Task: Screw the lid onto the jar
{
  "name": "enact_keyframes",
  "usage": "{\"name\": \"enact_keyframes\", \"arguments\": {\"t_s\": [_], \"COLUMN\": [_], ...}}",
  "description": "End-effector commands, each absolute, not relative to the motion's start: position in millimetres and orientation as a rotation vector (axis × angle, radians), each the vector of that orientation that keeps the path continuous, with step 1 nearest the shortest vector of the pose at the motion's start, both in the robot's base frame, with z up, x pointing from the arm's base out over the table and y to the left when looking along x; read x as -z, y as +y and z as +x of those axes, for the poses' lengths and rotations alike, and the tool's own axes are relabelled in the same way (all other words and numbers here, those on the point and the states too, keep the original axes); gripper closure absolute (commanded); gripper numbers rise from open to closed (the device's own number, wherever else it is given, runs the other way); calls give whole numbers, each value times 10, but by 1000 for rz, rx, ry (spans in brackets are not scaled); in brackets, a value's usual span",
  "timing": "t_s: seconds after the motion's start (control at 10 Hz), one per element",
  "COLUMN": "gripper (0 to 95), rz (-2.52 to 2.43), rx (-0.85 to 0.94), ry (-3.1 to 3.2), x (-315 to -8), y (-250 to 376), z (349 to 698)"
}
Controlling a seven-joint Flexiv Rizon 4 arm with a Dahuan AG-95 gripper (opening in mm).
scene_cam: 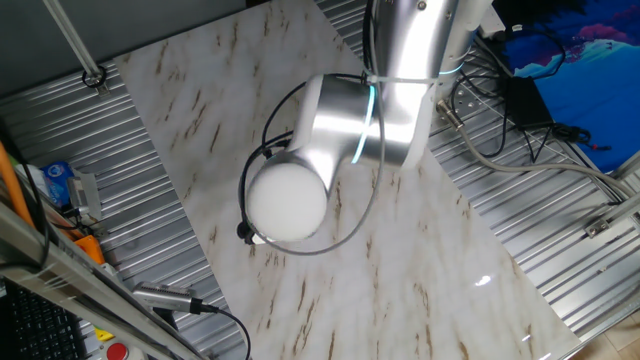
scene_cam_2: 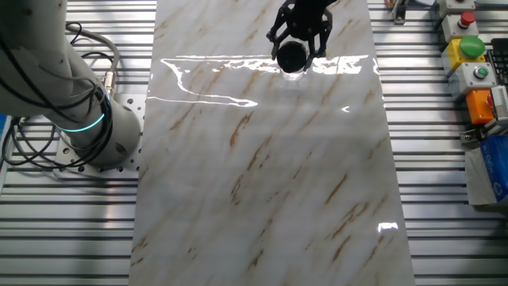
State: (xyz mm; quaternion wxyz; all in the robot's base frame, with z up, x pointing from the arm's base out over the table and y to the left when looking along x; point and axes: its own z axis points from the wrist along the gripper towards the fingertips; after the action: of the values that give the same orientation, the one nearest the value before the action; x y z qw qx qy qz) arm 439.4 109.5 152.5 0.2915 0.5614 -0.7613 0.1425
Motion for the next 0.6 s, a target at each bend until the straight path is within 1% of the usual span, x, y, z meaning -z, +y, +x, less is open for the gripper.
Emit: {"name": "enact_keyframes", "arguments": {"t_s": [0.1, 0.6], "gripper": [950, 950], "rz": [1458, 1374], "rx": [-407, -497], "ry": [-2000, -1968], "x": [-1527, -1518], "y": [1127, 1159], "z": [4407, 4415]}}
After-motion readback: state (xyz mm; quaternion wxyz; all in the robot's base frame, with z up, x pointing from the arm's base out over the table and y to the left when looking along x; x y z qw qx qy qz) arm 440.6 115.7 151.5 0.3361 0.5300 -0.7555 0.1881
